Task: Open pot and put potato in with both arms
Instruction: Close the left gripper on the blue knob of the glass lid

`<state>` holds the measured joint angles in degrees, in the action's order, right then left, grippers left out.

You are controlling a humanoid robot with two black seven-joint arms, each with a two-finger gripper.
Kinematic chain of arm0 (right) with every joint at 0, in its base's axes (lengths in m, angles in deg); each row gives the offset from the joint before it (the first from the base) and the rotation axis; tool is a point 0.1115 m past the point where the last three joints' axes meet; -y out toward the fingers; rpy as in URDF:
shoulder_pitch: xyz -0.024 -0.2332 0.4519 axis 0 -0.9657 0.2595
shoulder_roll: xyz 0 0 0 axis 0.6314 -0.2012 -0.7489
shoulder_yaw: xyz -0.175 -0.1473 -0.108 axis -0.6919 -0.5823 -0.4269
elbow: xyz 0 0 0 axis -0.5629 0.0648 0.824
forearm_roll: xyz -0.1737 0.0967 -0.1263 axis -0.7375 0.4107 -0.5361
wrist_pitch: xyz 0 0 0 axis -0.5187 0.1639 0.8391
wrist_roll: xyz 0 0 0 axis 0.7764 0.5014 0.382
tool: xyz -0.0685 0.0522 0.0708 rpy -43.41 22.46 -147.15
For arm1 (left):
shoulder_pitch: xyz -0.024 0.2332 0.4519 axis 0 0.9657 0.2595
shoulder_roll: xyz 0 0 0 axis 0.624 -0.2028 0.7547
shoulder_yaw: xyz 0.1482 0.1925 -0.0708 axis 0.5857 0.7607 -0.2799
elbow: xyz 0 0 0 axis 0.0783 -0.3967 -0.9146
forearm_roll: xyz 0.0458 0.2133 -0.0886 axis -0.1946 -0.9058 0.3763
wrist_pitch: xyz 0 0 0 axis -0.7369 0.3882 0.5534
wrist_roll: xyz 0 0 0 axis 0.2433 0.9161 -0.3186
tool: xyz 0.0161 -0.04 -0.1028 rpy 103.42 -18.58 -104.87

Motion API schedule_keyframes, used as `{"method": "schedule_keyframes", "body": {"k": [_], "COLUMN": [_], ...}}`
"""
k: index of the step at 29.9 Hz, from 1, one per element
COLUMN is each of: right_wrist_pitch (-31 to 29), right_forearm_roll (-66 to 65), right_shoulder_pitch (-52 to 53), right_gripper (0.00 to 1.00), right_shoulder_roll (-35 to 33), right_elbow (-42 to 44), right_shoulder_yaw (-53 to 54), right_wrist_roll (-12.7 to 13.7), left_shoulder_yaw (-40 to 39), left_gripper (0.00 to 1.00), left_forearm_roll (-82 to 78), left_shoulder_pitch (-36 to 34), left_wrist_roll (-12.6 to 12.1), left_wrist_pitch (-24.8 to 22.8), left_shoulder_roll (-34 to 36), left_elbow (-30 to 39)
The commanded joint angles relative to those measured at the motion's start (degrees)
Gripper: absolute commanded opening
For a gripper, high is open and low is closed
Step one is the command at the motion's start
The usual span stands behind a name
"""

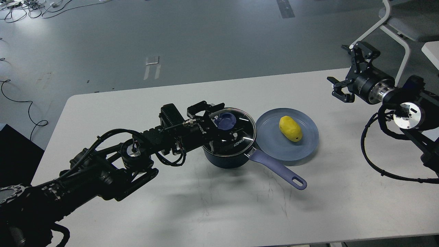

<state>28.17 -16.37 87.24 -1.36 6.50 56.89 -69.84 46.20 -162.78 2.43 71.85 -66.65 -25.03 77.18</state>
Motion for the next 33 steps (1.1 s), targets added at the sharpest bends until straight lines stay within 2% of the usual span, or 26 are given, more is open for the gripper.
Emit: {"method": "schedule_keyframes", "body": {"k": [1, 7, 9, 11, 12, 17, 27, 29, 33], "right_wrist_pitch": [0.0, 0.0, 0.0, -0.1, -0.1, -0.2, -0.2, -0.2, -0.2], "right_forearm_roll": [0.0, 0.0, 0.0, 0.0, 0.0, 0.0, 0.0, -0.1, -0.1], "right_shoulder_pitch": [-0.1, -0.4, -0.6, -0.6, -0.6, -0.7, -0.7, -0.7, -0.7], "right_gripper": [1.00, 1.00, 1.00, 1.00, 1.00, 1.00, 1.00, 1.00, 1.00], "right_shoulder_roll": [0.0, 0.0, 0.0, 0.0, 0.0, 0.0, 0.0, 0.0, 0.0], "right_elbow": [0.1, 0.2, 0.6, 0.6, 0.6, 1.3, 1.8, 1.8, 1.8], "right_shoulder_yaw": [-0.1, -0.1, -0.2, -0.4, -0.4, -0.4, -0.5, -0.5, -0.5], "right_wrist_roll": [0.0, -0.1, -0.2, -0.2, -0.2, -0.2, -0.2, -0.3, -0.3], "left_shoulder_yaw": [0.3, 1.6, 1.7, 1.7, 1.7, 1.7, 1.7, 1.7, 1.6], "left_gripper": [0.98, 0.97, 0.80, 0.74, 0.74, 0.57, 0.53, 0.48, 0.45], "left_forearm_roll": [2.2, 2.5, 2.5, 2.5, 2.5, 2.4, 2.4, 2.5, 2.6], "left_shoulder_pitch": [0.4, 0.3, 0.4, 0.4, 0.4, 0.3, 0.7, 0.6, 0.5], "left_wrist_roll": [0.1, 0.1, 0.1, 0.1, 0.1, 0.1, 0.1, 0.2, 0.2], "left_wrist_pitch": [0.0, 0.0, 0.0, 0.0, 0.0, 0.0, 0.0, 0.0, 0.0], "left_shoulder_roll": [0.0, 0.1, 0.0, 0.0, 0.0, 0.0, 0.0, 0.1, 0.2], "left_elbow": [-0.2, -0.3, -0.3, -0.3, -0.3, -0.3, -0.3, -0.3, -0.1]}}
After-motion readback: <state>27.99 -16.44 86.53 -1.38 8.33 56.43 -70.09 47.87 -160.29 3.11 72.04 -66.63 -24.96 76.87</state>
